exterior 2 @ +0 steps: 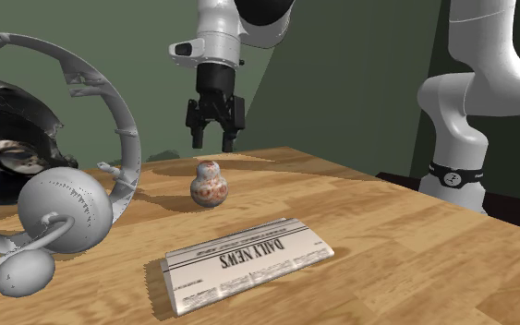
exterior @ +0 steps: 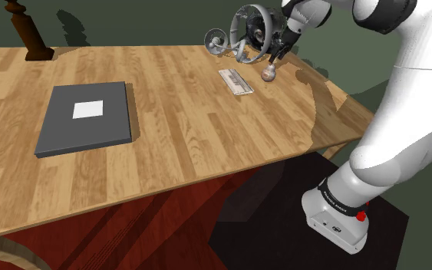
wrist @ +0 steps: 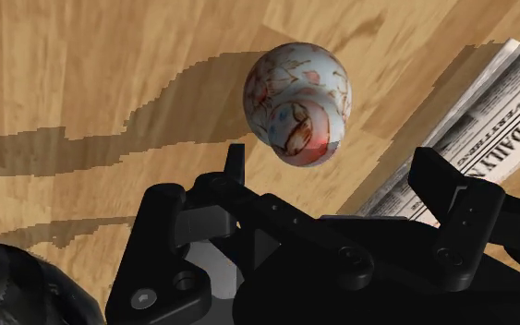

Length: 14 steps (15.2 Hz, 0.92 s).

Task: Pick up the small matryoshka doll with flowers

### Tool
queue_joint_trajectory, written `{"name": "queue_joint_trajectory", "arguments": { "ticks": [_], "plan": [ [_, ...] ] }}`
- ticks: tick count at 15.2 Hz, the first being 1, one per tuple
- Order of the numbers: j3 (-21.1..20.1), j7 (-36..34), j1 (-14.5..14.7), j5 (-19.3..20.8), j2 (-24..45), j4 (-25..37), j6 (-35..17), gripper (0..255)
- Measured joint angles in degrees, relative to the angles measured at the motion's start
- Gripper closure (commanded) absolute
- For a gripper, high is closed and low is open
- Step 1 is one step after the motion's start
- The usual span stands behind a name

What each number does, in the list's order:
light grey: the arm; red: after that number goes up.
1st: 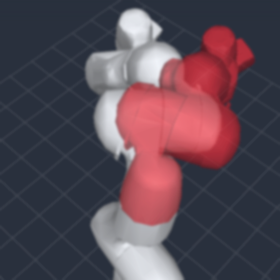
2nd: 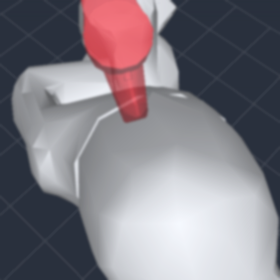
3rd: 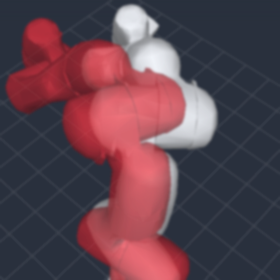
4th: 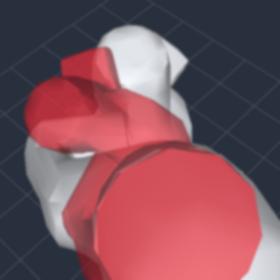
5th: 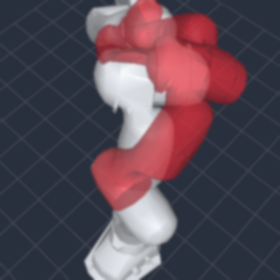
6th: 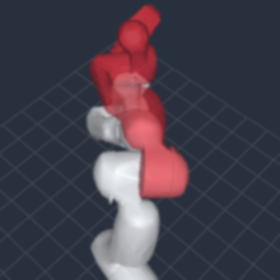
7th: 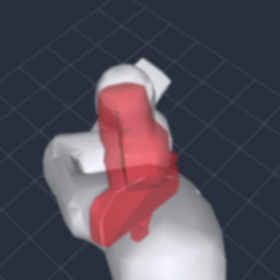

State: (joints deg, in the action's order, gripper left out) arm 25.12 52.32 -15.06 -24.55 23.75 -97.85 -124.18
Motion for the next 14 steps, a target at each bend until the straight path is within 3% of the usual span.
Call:
{"name": "queue_joint_trajectory", "arguments": {
  "ticks": [8, 9, 14],
  "plan": [
    [-1.2, 2.4, -1.2, -2.7, 3.4, -0.7, -3.6, 0],
    [-1.2, 2.5, -1.2, -2.8, 3.5, -0.7, -3.7, 255],
    [-1.2, 2.5, -1.2, -2.8, 3.5, -0.7, -3.9, 255]
  ]
}}
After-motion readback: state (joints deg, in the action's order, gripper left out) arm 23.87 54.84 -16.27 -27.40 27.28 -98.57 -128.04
